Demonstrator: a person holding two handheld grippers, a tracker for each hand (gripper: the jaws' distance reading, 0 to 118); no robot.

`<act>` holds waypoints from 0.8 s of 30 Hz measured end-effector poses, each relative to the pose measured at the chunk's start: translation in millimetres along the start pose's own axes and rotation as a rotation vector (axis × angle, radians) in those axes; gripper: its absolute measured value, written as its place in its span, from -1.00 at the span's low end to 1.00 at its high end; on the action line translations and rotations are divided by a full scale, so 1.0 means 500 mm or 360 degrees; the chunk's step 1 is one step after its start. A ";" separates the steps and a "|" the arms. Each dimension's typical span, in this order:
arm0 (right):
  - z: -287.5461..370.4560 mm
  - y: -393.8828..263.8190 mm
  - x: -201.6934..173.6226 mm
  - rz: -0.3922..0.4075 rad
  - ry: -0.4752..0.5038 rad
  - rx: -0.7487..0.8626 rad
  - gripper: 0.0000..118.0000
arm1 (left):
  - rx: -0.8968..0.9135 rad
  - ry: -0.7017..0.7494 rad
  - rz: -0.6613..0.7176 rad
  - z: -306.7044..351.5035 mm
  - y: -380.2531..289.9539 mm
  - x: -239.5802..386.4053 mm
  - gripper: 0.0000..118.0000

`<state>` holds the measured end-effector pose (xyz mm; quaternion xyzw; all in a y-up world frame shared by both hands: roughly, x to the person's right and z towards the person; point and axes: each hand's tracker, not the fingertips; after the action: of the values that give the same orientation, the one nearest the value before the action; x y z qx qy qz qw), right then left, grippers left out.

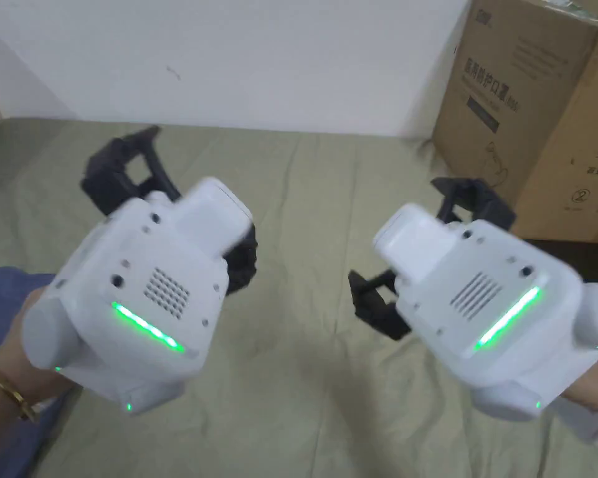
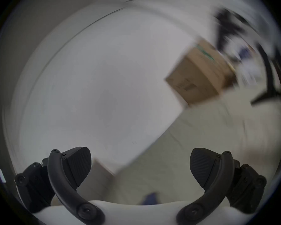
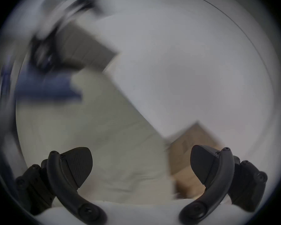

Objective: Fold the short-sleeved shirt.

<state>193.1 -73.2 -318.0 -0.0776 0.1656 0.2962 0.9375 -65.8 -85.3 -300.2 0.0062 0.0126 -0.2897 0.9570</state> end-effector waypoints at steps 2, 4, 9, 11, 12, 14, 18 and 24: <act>0.006 -0.016 0.030 -0.0515 -0.0098 0.0059 1.00 | -0.0063 0.0082 0.0460 -0.001 -0.007 -0.019 1.00; 0.011 -0.043 0.035 -0.0799 -0.0215 0.0138 1.00 | -0.0101 0.0107 0.0784 0.001 -0.029 -0.027 1.00; 0.021 -0.093 0.005 -0.0952 -0.0402 0.0094 1.00 | -0.0144 0.0182 0.0854 0.024 -0.076 0.005 1.00; 0.027 -0.108 -0.002 -0.0960 -0.0390 0.0084 1.00 | -0.0154 0.0175 0.0807 0.032 -0.080 0.022 1.00; 0.029 -0.113 -0.005 -0.0961 -0.0379 0.0071 1.00 | -0.0161 0.0171 0.0805 0.036 -0.085 0.027 1.00; 0.029 -0.113 -0.020 -0.0955 -0.0383 0.0046 1.00 | -0.0186 0.0131 0.0840 0.036 -0.095 0.029 1.00; 0.029 -0.116 -0.038 -0.0923 -0.0390 0.0013 1.00 | -0.0209 0.0123 0.0877 0.039 -0.100 0.035 1.00; 0.027 -0.110 -0.047 -0.0885 -0.0374 0.0000 0.99 | -0.0205 0.0124 0.0850 0.041 -0.099 0.037 1.00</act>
<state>210.4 -127.1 -294.2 -0.0850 0.0283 0.0351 0.9954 -77.3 -137.2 -280.6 -0.0406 0.0657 -0.0254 0.9967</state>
